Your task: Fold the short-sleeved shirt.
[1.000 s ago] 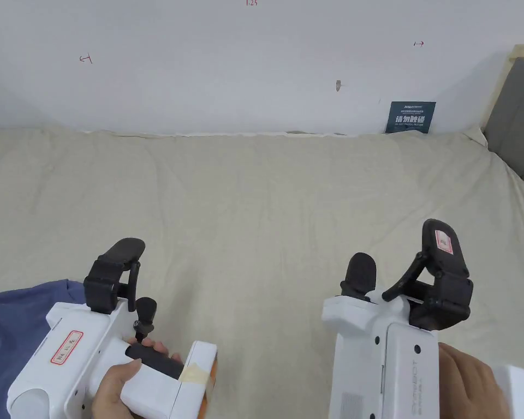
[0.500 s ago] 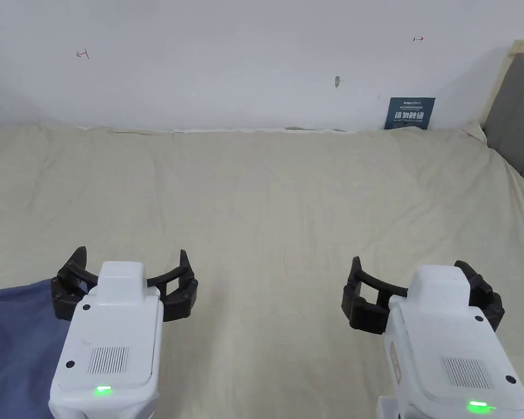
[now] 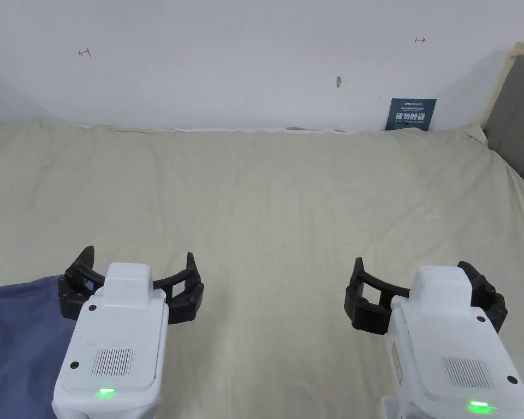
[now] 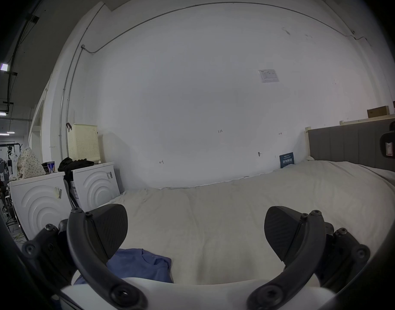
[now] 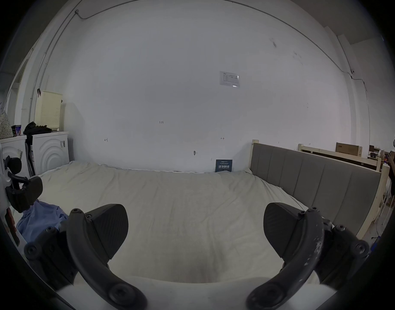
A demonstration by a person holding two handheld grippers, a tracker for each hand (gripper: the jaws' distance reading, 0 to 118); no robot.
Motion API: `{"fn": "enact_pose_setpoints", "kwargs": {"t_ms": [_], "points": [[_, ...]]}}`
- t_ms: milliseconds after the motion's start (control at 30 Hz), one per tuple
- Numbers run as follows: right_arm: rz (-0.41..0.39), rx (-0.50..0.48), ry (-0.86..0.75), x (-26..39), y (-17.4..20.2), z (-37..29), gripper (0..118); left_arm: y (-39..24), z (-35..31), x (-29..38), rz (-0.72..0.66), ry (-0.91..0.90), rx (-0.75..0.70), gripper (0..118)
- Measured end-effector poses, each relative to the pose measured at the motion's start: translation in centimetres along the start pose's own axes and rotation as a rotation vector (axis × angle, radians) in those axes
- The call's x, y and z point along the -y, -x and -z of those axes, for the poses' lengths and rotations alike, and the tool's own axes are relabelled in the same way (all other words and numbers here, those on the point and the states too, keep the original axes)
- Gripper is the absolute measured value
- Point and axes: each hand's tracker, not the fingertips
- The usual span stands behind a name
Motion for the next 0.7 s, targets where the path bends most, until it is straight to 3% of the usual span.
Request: {"fn": "enact_pose_setpoints", "kwargs": {"t_ms": [700], "points": [[-0.010, -0.011, -0.008, -0.44, -0.22, -0.36, 118, 0.26, -0.09, -0.37, -0.017, -0.005, -0.021, 118]]}}
